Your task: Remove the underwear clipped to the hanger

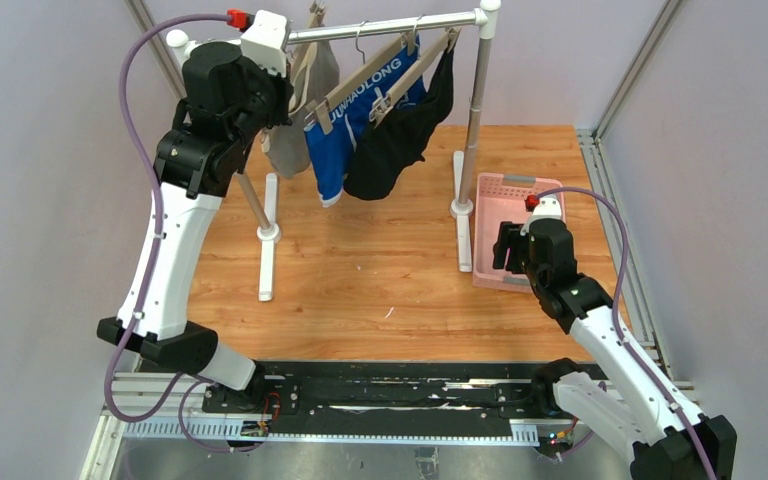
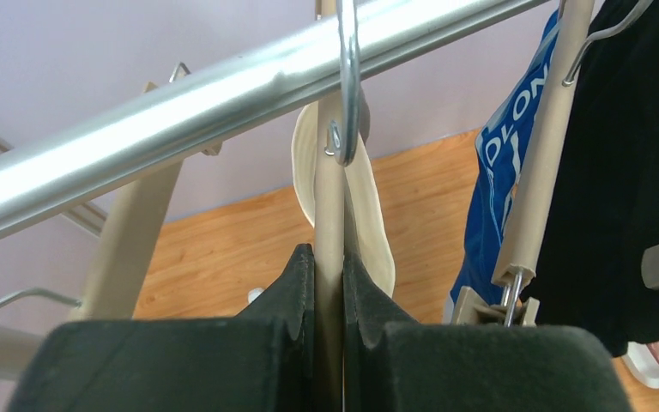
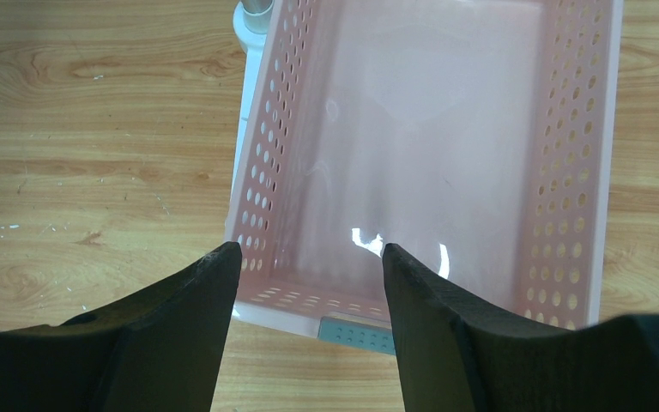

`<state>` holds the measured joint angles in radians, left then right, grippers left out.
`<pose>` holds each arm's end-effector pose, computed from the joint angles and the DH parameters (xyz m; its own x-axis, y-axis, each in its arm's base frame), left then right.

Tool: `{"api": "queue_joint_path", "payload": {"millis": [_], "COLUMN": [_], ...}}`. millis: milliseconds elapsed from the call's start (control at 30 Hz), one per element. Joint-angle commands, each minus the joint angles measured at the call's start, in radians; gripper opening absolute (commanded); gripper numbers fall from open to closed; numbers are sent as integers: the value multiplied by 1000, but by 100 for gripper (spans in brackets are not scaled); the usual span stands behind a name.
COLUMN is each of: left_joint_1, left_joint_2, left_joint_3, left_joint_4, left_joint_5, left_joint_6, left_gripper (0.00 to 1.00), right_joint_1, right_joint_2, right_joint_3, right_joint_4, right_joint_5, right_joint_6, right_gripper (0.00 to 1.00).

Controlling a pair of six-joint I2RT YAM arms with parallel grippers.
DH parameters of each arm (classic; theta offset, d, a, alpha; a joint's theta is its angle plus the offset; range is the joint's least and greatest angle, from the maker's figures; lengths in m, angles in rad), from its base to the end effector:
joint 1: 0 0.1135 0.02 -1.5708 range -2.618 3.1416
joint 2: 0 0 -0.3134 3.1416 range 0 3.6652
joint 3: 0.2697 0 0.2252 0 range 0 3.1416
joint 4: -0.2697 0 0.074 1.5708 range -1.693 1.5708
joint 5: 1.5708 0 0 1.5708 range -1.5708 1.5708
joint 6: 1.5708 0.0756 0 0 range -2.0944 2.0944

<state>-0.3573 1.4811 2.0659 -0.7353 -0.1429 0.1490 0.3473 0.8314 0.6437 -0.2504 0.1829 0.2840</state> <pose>0.2726 -0.0903 0.5732 -0.1071 0.1968 -0.9746 0.2328 0.9579 0.1679 0.1623 0.0441 0.3006 -0.4333 0.1362 -0.8909 -0.0608 0.9818 0.1797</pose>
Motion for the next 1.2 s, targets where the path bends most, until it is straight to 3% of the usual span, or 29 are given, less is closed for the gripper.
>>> {"api": "queue_joint_path", "payload": {"millis": [0, 133, 367, 633, 900, 1167], "left_joint_1": [8, 7, 6, 7, 6, 6], "left_joint_2": [-47, -72, -221, -372, -525, -719], "left_joint_3": [-7, -57, -283, -502, -794, -978], "left_joint_4": [82, 56, 87, 19, -18, -28], "left_joint_5": [-4, 13, 14, -61, 58, 348], "left_joint_6": [17, -3, -63, -167, -275, -310], "left_gripper": [0, 0, 0, 0, 0, 0], "right_joint_1": [-1, -1, 0, -1, -1, -1], "right_joint_2": [4, 7, 8, 23, 43, 47], "right_joint_3": [-12, -12, -8, -7, 6, 28], "right_joint_4": [19, 25, 28, 41, 43, 45], "right_joint_5": [-7, -3, -3, -26, -78, -141], "right_joint_6": [-5, -5, -7, -7, -10, -16], "right_gripper": [63, 63, 63, 62, 60, 60]}}
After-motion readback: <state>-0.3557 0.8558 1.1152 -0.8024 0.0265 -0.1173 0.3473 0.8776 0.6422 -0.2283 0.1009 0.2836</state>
